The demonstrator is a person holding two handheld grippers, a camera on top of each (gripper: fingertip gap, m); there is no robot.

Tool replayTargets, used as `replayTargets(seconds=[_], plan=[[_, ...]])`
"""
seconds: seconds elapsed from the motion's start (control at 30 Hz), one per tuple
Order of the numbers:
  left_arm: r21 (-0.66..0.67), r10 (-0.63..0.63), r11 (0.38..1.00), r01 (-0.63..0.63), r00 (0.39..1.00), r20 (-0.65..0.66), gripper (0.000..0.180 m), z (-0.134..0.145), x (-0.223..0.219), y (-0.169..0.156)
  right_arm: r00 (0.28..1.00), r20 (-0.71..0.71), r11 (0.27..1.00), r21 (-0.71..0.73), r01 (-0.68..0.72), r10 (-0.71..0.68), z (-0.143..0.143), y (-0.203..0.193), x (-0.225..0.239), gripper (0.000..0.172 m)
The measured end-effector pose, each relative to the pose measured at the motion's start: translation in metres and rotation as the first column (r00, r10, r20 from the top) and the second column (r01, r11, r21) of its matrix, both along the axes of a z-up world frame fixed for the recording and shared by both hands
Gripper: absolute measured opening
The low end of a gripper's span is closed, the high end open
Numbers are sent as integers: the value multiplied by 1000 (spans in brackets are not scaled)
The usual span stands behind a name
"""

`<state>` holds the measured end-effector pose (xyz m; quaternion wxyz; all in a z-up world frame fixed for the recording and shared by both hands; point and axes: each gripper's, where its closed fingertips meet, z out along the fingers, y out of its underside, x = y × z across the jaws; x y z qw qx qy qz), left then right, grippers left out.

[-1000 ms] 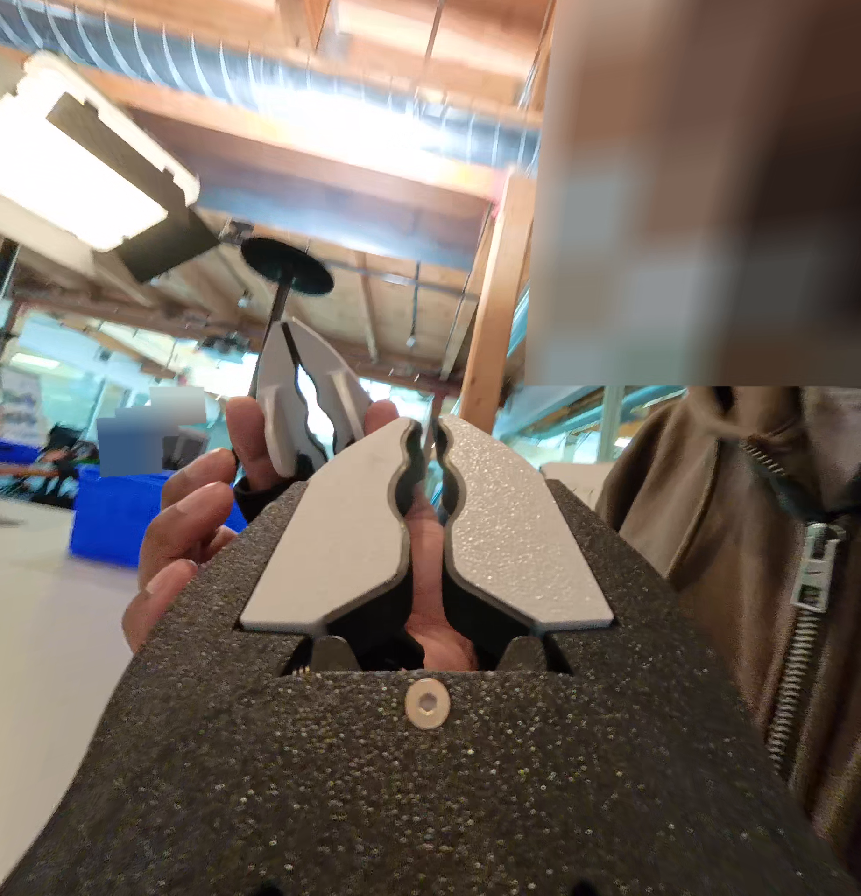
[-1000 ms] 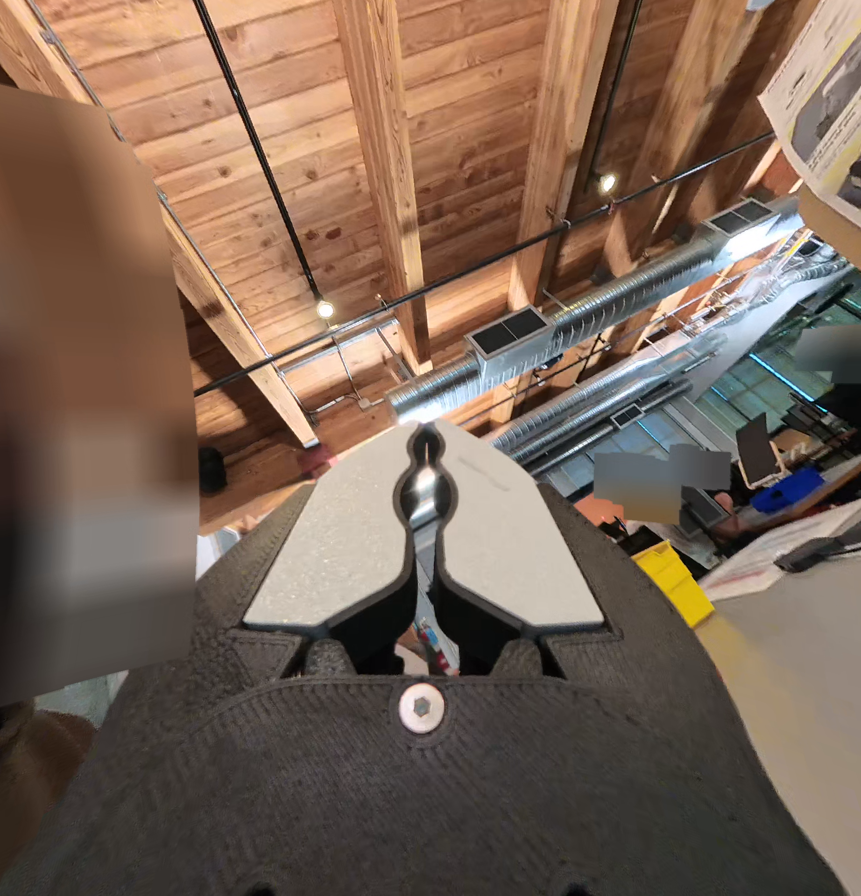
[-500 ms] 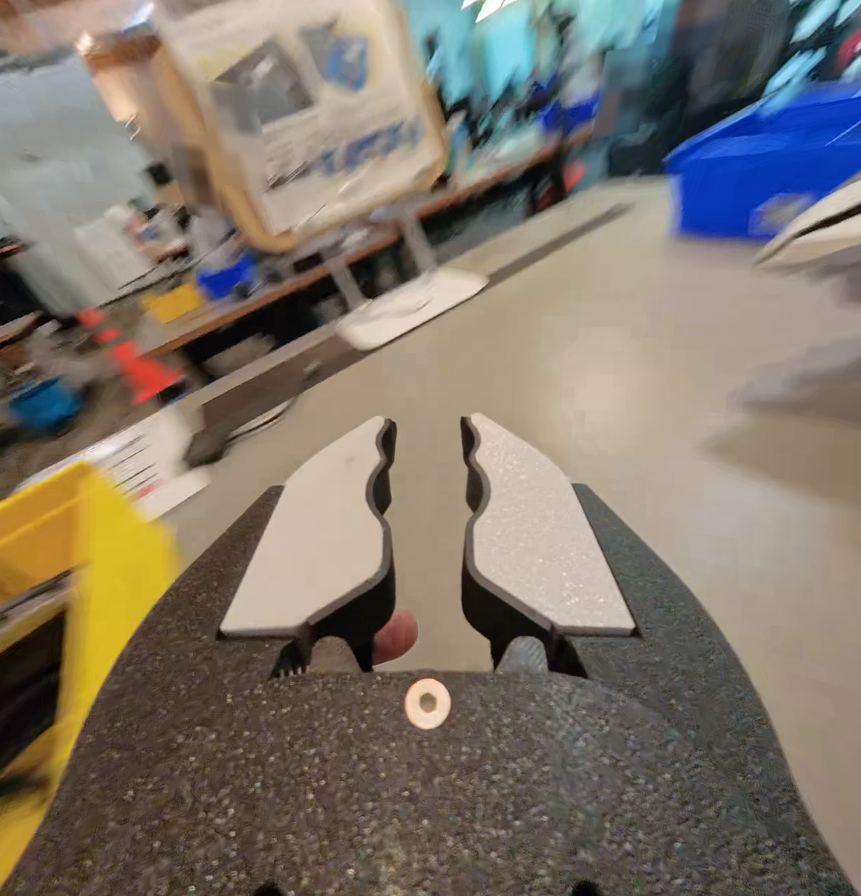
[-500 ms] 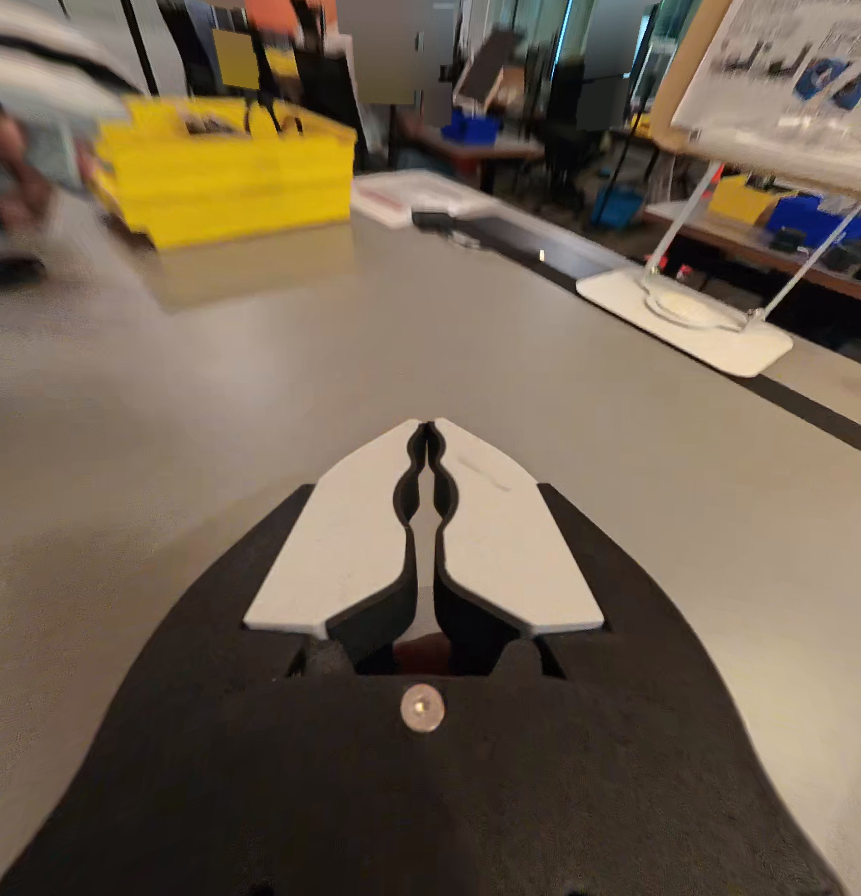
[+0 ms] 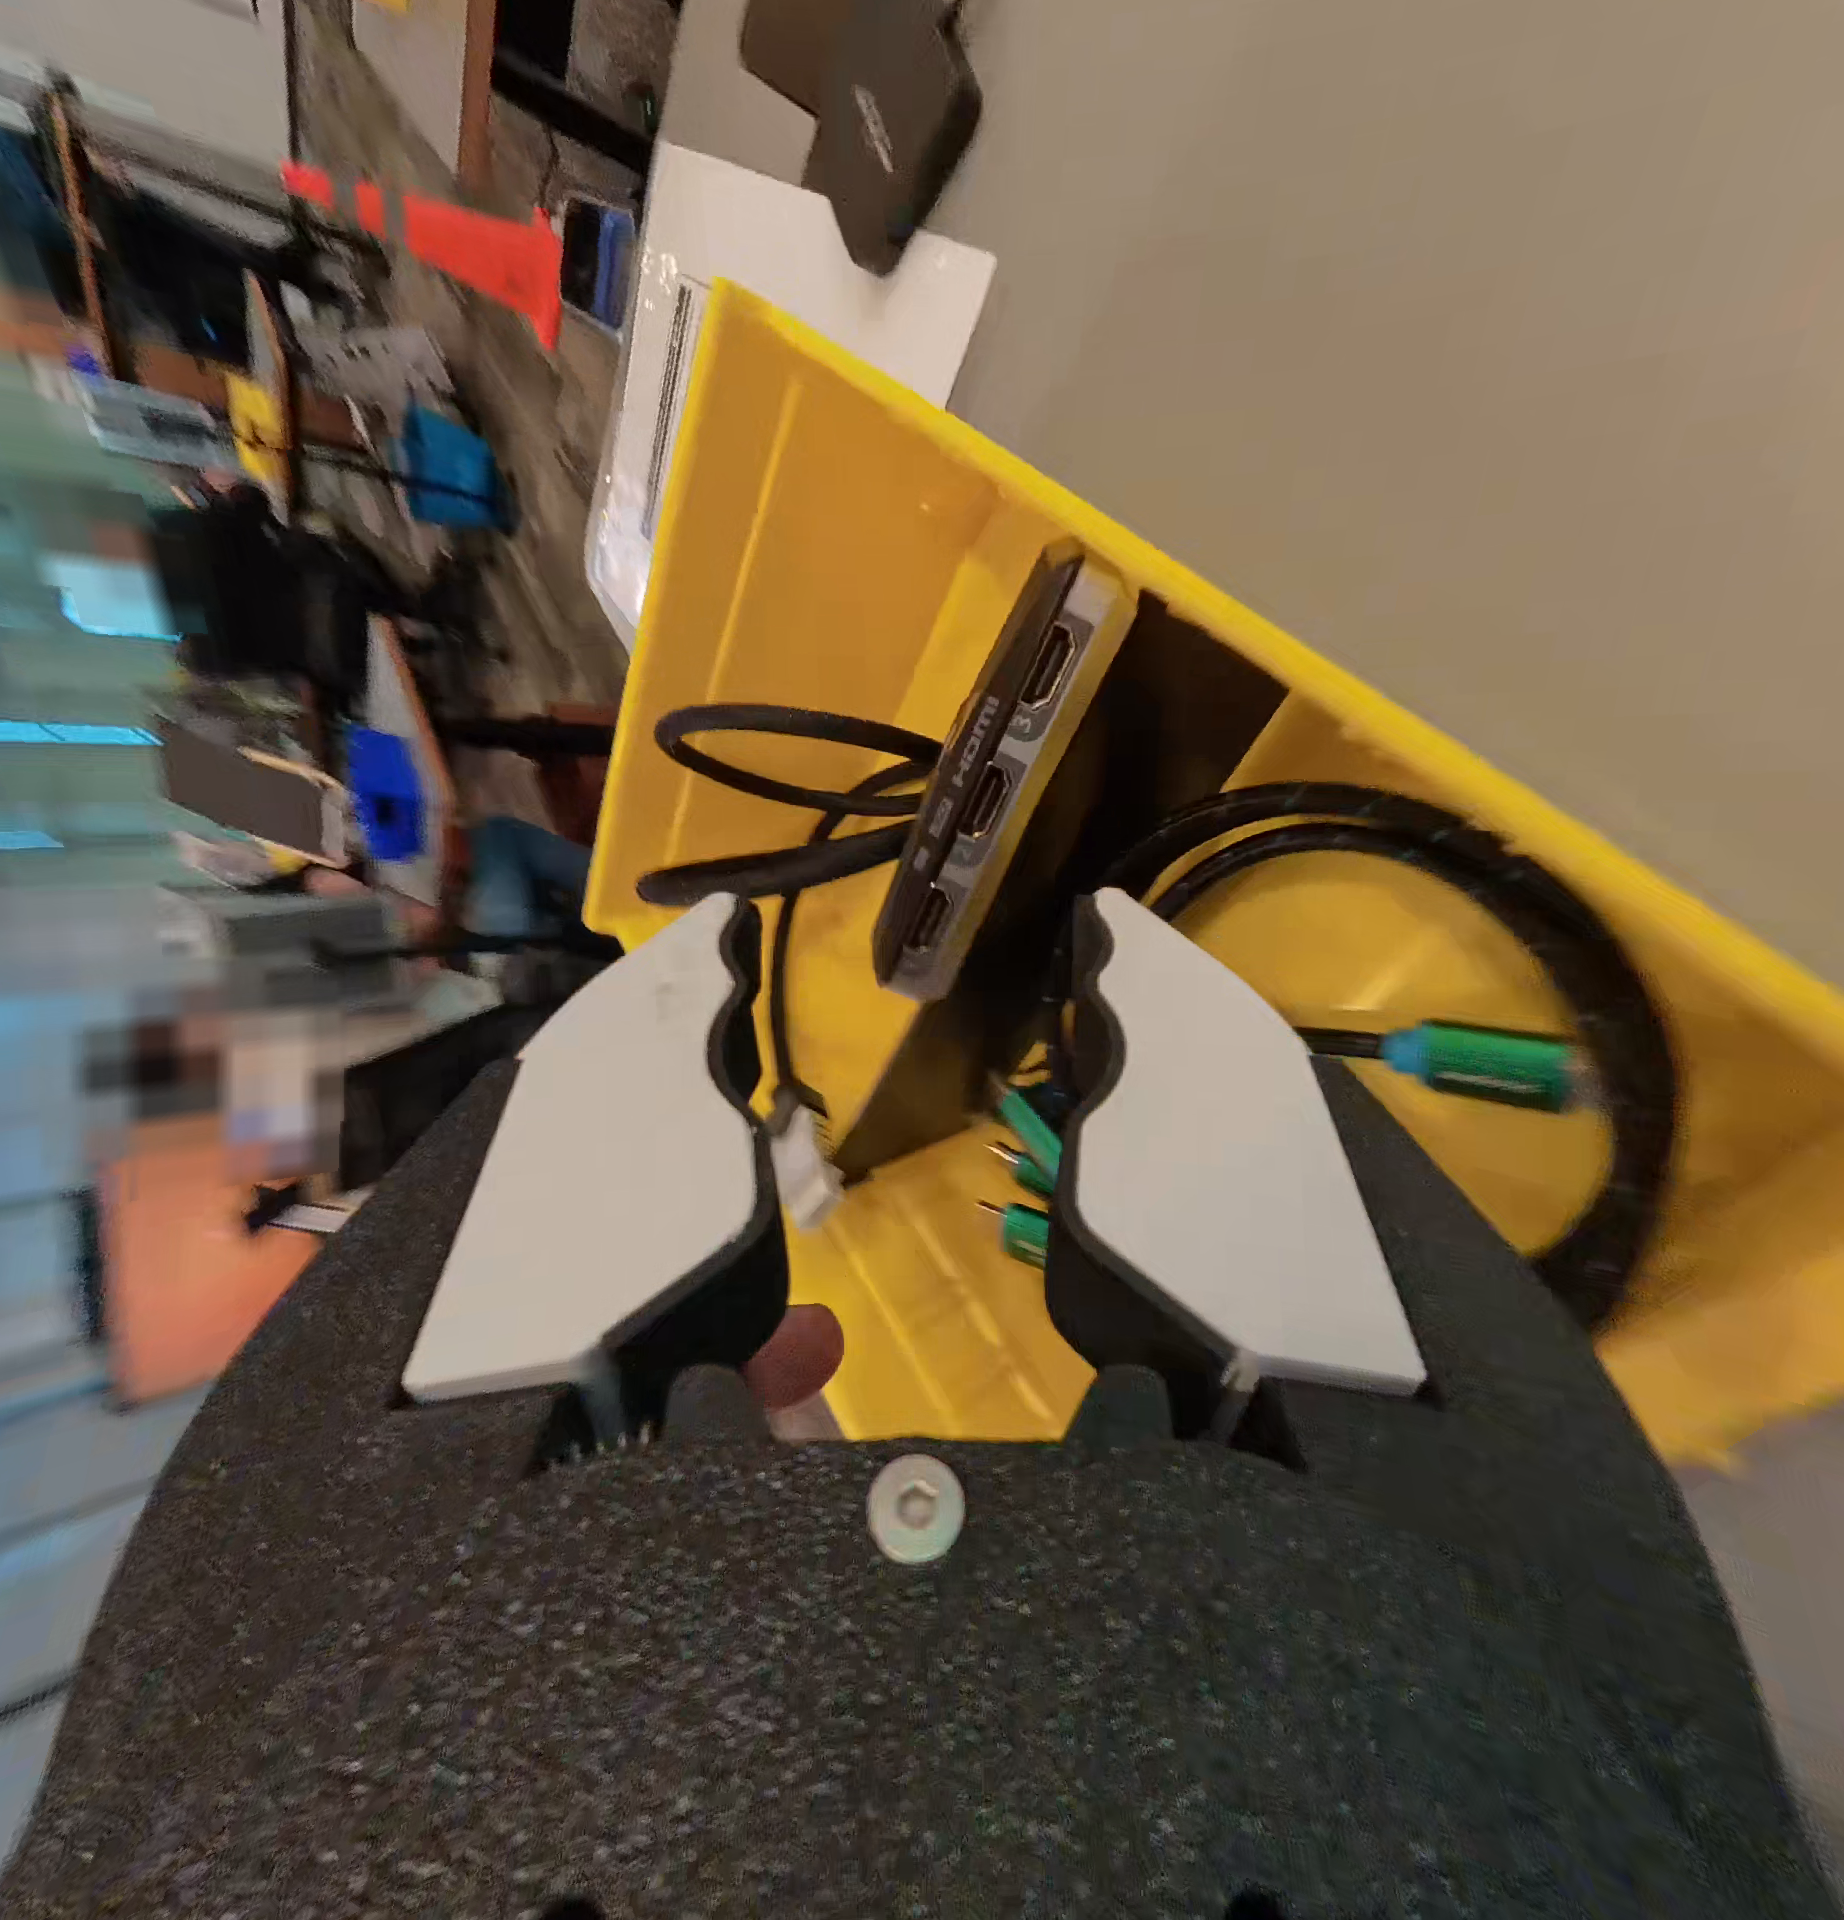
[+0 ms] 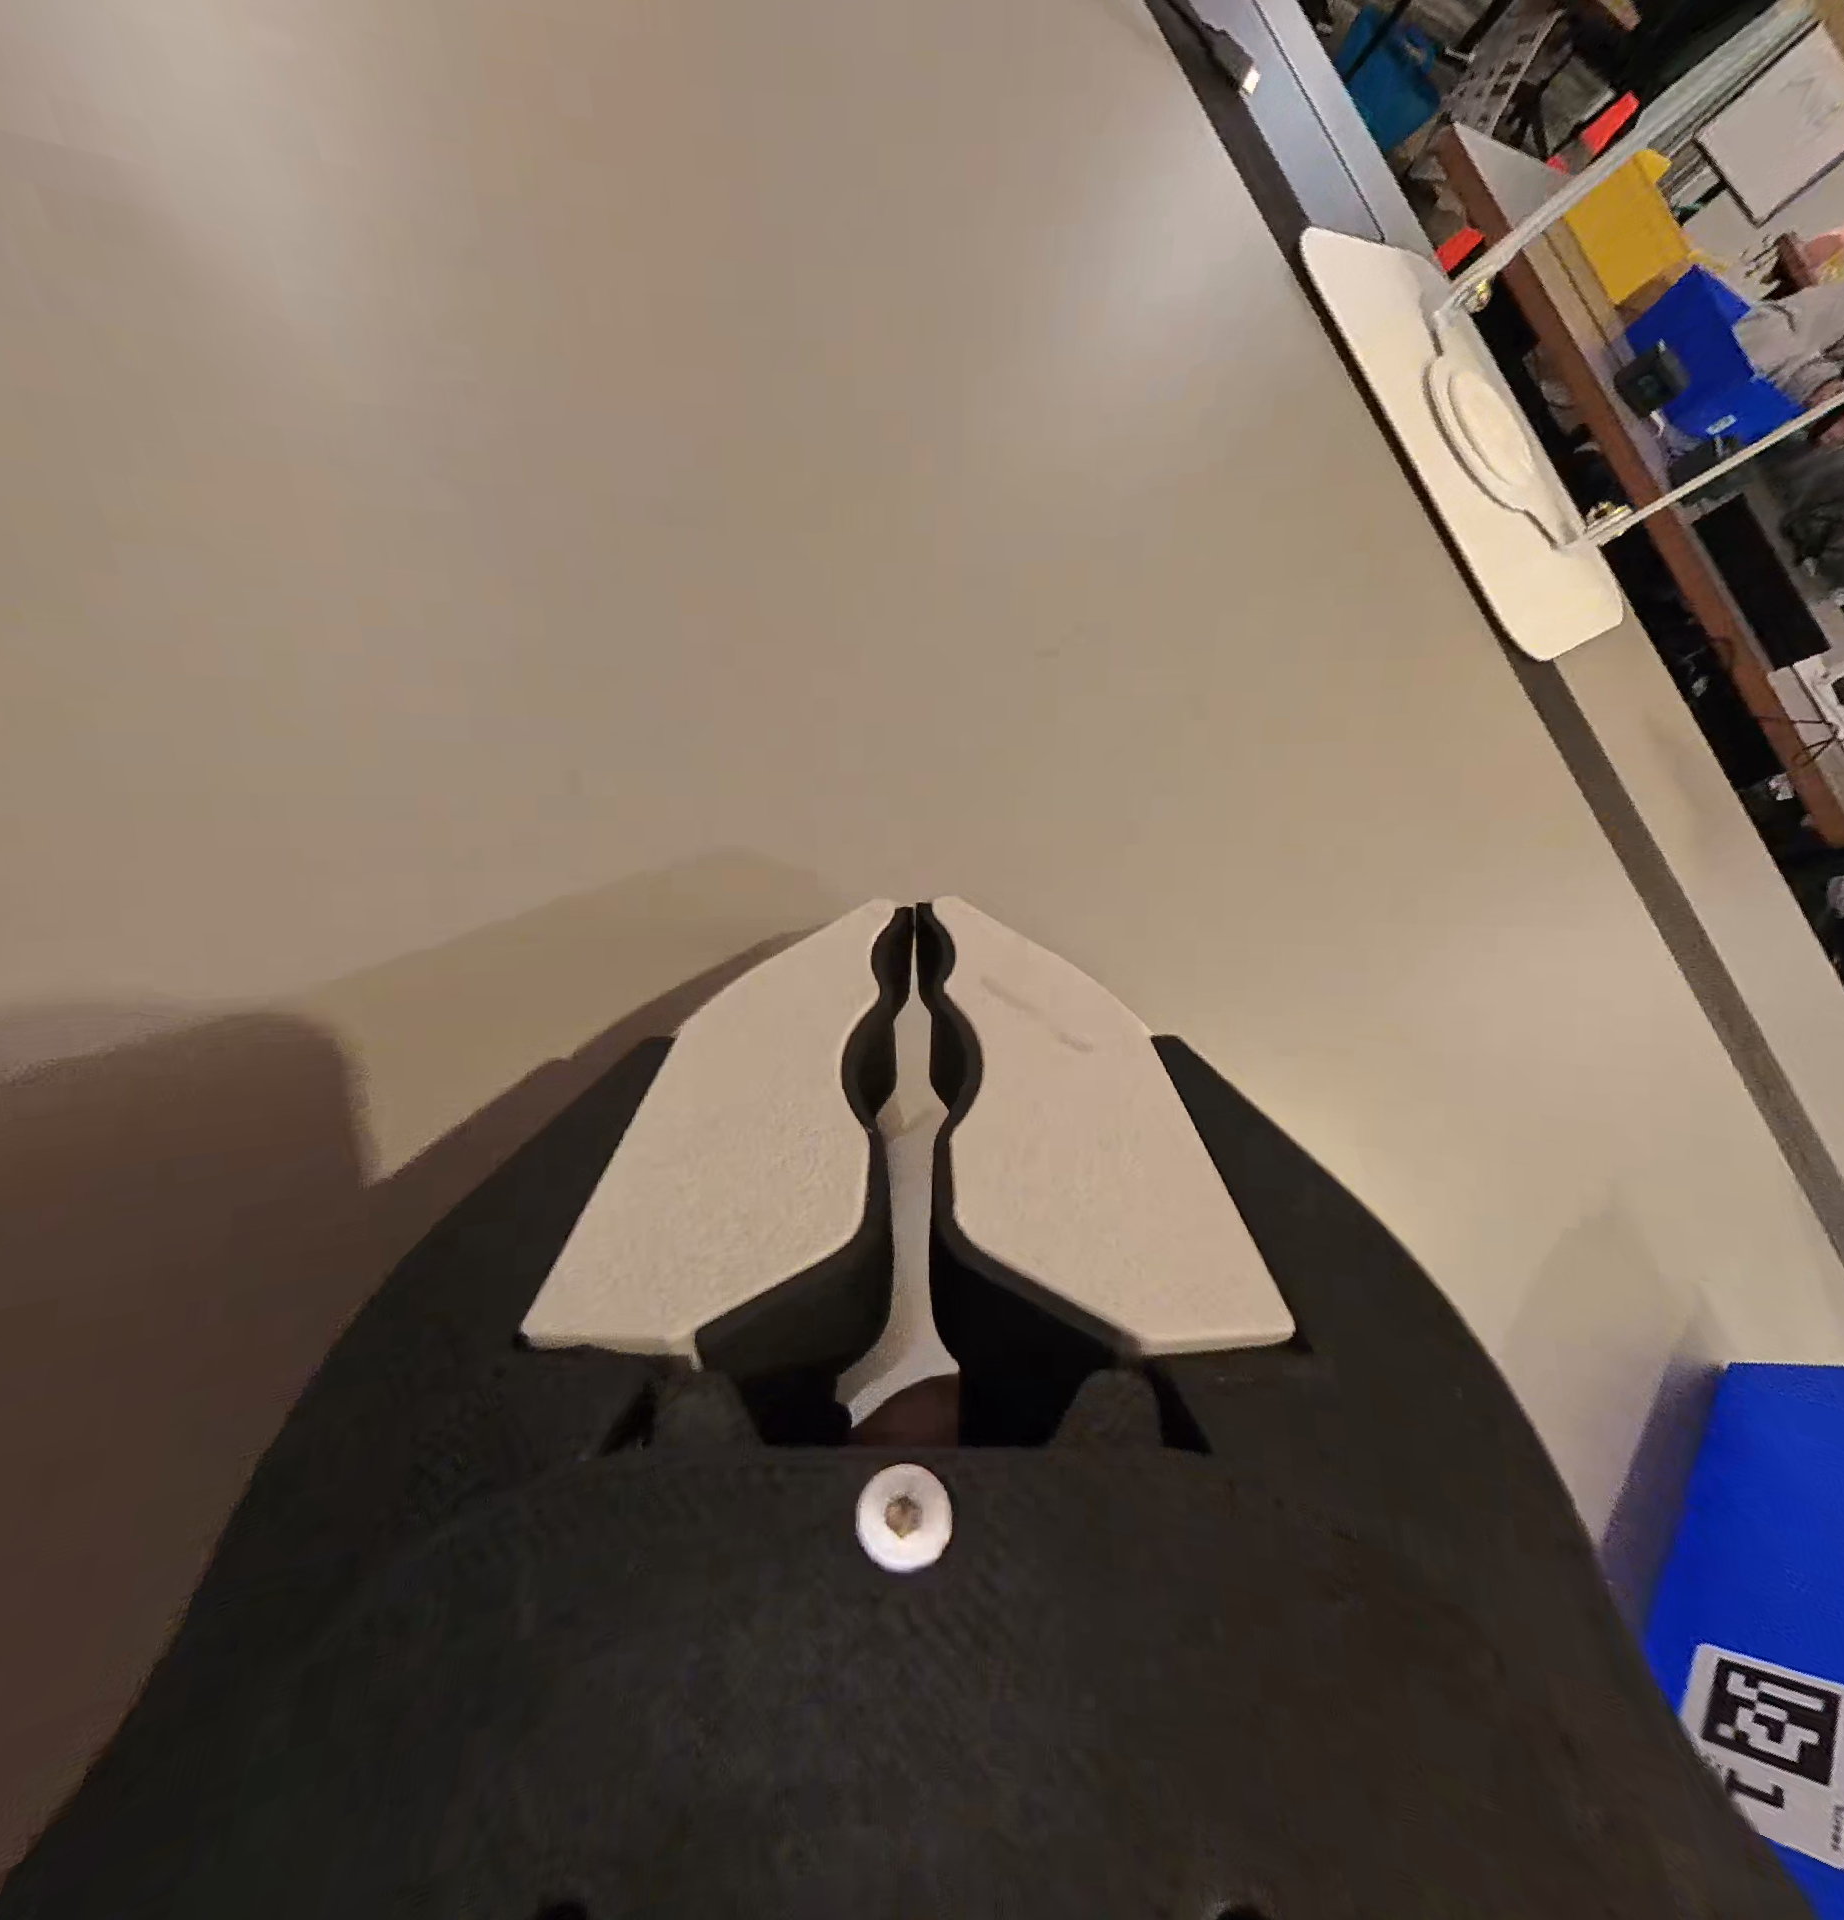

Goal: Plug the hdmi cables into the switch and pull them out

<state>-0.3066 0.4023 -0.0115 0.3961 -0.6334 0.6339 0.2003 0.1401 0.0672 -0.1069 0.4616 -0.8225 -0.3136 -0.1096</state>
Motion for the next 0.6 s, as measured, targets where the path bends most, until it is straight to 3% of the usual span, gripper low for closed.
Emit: replayTargets(seconds=[0.1,0.23,0.3,0.43,0.6], plan=[[-10,-73,997,72,990,-125,58,-21,6,14,1000,11,1000,4,3,-3,0,-1,2,0],[-175,-114,981,84,979,-170,55,-45,10,13,1000,29,1000,-14,-4,4,-4,-1,1,0],[-151,-119,984,93,978,-171,32,-37,10,20,999,51,1000,-22,-9,10,-6,-1,0,0],[-228,-148,968,108,975,-166,26,-33,9,18,998,60,1000,-18,-8,10,-6,0,0,0],[-181,-184,973,146,960,-211,22,-14,11,18,998,54,1000,-22,-10,12,-7,0,0,0]])
